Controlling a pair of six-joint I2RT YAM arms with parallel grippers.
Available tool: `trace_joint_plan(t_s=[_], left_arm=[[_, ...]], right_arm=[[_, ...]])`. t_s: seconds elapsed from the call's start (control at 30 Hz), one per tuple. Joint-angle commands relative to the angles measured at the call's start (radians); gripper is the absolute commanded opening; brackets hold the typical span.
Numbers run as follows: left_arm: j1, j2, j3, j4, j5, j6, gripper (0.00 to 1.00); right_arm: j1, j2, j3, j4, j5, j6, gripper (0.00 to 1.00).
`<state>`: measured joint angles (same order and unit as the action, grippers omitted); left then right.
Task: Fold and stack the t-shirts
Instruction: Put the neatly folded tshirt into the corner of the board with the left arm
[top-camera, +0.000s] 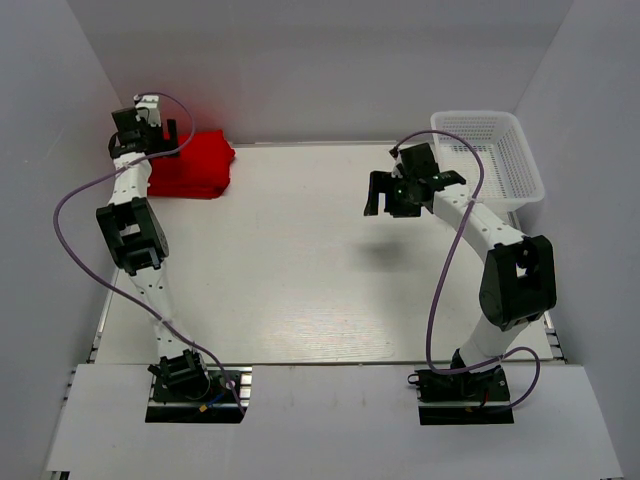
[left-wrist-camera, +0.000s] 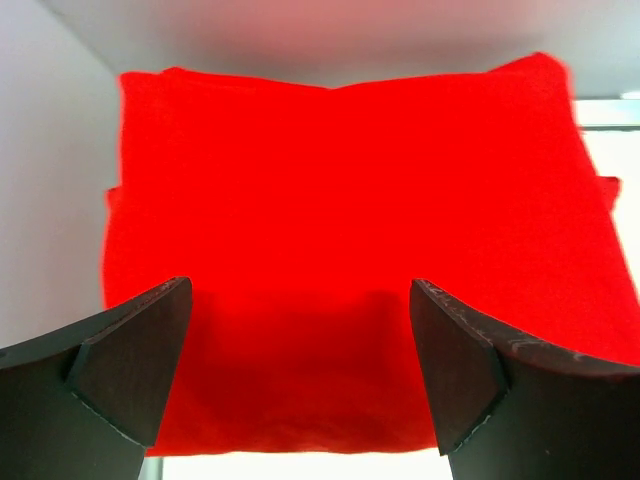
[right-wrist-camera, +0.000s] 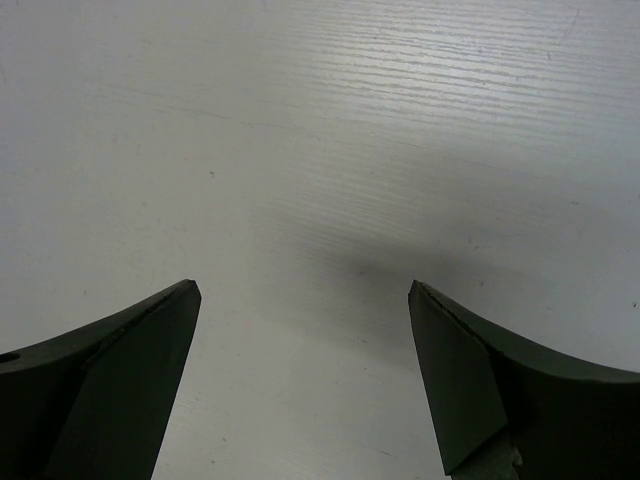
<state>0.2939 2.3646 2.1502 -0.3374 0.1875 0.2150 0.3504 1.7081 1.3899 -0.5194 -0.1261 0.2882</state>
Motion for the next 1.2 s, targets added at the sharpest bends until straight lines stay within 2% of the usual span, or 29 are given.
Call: trace_joint_plan(t_s=[0.0, 0.13, 0.27, 0.4, 0.53, 0.67, 0.83, 1.17], left_arm=[[-0.002, -0.125, -0.026, 0.075, 0.078, -0.034, 1.0], [-0.002, -0.102, -0.026, 0.138, 0.128, -0.086, 1.0], [-0.002, -0.027, 0.0, 0.207, 0.119, -0.14, 1.0], [-0.002, 0.074, 0.045, 0.206, 0.136, -0.151, 1.0], [-0.002, 0.107, 0.031, 0.195, 0.075, -0.16, 1.0], [0.021, 0.107, -0.044, 0.175, 0.02, -0.169, 1.0], [0.033, 0.082, -0.053, 0.153, -0.04, -0.169, 1.0], [0.03, -0.063, -0.052, 0.143, 0.084, -0.259, 1.0]], right_arm=[[0.005, -0.042, -0.029, 0.03, -0.007, -0.003, 0.91], [0.007, -0.025, -0.034, 0.042, -0.026, -0.007, 0.91], [0.007, -0.007, -0.026, 0.053, -0.03, -0.008, 0.91], [0.009, 0.015, 0.001, 0.036, -0.027, -0.011, 0.91], [0.004, 0.036, 0.008, 0.035, -0.015, -0.018, 0.91], [0.005, 0.053, 0.026, 0.025, -0.014, -0.014, 0.91], [0.005, 0.047, 0.018, 0.021, -0.014, -0.026, 0.91], [0.005, -0.04, -0.025, 0.067, 0.019, -0.043, 0.91]])
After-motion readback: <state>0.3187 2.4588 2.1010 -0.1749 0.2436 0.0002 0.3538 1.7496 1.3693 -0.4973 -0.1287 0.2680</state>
